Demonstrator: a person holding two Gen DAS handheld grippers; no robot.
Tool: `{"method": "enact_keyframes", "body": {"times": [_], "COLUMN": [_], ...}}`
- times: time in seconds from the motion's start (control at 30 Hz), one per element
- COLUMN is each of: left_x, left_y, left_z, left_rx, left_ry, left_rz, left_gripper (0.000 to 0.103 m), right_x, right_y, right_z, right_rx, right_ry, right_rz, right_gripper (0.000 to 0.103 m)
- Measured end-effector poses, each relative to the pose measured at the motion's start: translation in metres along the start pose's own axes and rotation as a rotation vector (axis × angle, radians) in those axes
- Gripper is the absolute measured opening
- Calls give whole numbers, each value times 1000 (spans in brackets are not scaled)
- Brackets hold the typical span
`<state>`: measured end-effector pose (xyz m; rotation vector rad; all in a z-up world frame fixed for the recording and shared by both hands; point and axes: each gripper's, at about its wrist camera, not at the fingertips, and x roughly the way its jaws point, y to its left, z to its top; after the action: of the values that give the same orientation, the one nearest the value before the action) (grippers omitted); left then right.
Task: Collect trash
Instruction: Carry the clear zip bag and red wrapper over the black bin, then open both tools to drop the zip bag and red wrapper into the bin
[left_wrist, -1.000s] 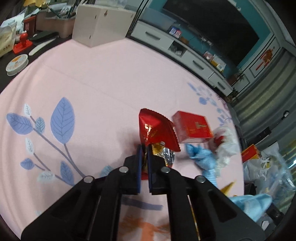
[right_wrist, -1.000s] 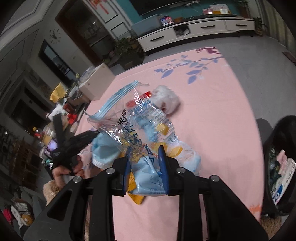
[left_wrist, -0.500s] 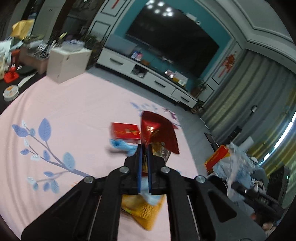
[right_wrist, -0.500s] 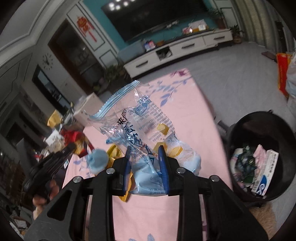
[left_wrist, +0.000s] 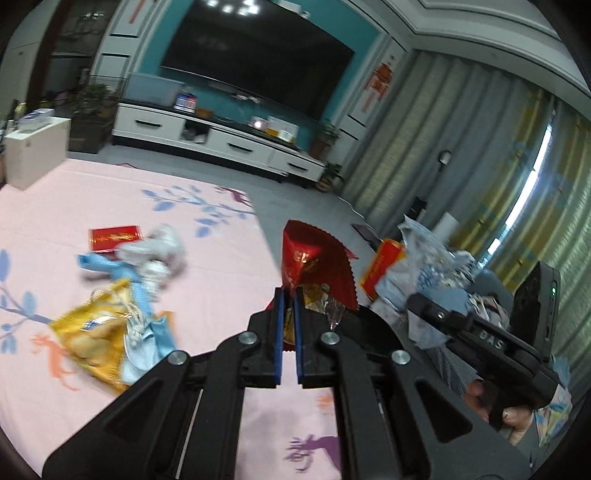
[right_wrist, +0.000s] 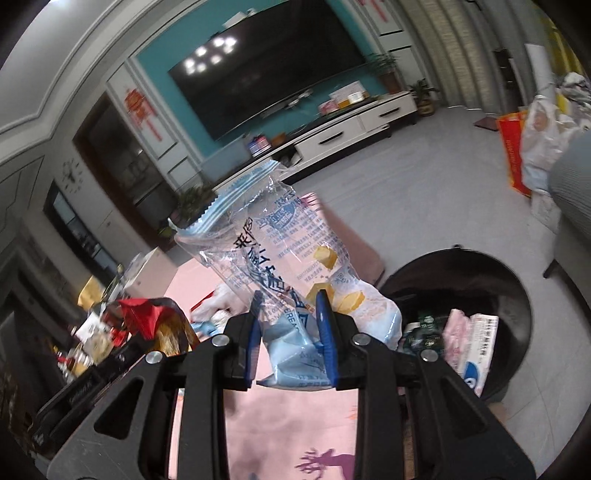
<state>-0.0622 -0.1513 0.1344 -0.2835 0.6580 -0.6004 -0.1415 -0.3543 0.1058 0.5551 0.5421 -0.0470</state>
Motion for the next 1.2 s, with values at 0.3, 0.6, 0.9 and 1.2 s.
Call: {"method": "enact_keyframes", "body": {"times": [0.3,0.6,0.9,1.2], "left_x": [60,126,180,203], "left_y": [-57,-96,-110,-106], "left_z": [-31,-67,-90,-108], "left_rx": [55,109,138,130], "left_ry": [126,265,380,436], "left_rz": [-70,-104,-78,-59], "left_gripper": [6,6,6,6], "right_x": [-6,1,20,36], "right_y": [-50,-104,-141,-141], "right_z": [3,-2,-7,-11], "right_rx": [85,202,321,323], "right_ry": [-47,-10,60,110], "right_rz": [-170,-235,-243,-286], "right_gripper": [29,30,30,30]}}
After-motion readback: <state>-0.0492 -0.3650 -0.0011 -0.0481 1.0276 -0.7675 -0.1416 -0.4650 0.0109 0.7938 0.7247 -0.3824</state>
